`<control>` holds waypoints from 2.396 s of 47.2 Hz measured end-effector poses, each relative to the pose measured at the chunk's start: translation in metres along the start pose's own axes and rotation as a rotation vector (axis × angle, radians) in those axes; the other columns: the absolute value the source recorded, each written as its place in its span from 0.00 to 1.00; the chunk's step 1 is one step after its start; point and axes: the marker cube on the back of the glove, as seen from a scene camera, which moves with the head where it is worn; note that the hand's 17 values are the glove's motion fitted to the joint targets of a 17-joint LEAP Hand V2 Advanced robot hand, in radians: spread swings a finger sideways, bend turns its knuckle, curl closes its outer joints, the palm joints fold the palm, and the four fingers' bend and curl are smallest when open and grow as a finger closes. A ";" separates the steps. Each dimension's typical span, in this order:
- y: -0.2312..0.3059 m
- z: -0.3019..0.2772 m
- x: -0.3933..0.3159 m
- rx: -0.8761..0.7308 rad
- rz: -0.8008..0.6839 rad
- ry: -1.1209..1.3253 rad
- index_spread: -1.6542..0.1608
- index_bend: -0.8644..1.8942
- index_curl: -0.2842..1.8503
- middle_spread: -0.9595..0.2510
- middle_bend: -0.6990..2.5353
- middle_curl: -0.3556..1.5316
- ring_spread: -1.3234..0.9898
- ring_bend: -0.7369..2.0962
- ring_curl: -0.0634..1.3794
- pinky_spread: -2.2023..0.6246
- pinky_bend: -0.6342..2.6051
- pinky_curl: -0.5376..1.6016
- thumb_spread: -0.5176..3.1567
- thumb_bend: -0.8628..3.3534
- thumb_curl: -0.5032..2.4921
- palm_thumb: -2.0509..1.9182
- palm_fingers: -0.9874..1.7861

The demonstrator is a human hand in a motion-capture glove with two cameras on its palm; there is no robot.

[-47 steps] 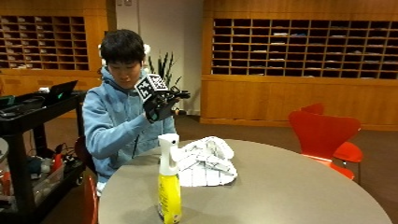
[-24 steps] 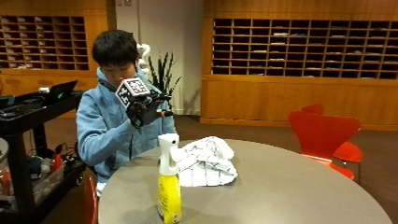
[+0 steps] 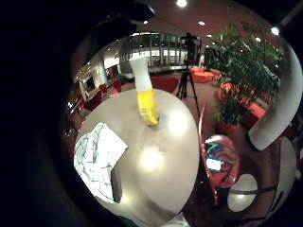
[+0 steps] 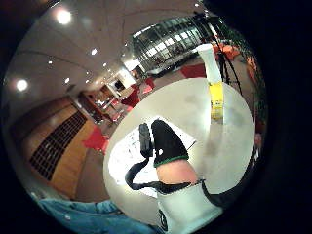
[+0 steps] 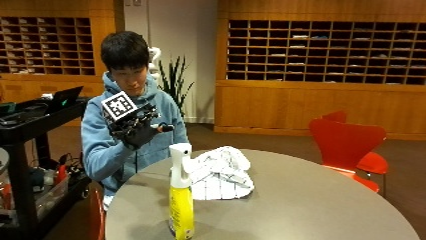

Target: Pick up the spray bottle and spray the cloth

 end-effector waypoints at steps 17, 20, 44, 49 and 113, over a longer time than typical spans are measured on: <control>-0.021 0.056 0.028 -0.064 0.161 -0.113 0.78 0.35 0.23 0.82 0.29 0.36 0.63 0.37 0.22 0.87 0.31 0.41 0.43 0.20 0.28 0.65 0.47; -0.018 0.064 0.028 -0.054 0.180 -0.150 0.79 0.35 0.23 0.82 0.29 0.36 0.63 0.38 0.23 0.87 0.32 0.41 0.43 0.20 0.28 0.65 0.46; -0.082 0.136 0.046 0.131 0.397 -0.422 0.82 0.35 0.22 0.86 0.29 0.38 0.64 0.41 0.25 0.86 0.33 0.42 0.43 0.20 0.29 0.68 0.45; -0.100 0.152 0.053 0.141 0.454 -0.450 0.83 0.35 0.22 0.87 0.29 0.38 0.64 0.42 0.26 0.86 0.33 0.42 0.43 0.20 0.29 0.68 0.45; -0.180 0.216 0.041 -0.047 0.426 -0.570 0.79 0.37 0.28 0.65 0.40 0.46 0.48 0.50 0.35 0.70 0.32 0.43 0.25 0.20 0.38 0.76 0.83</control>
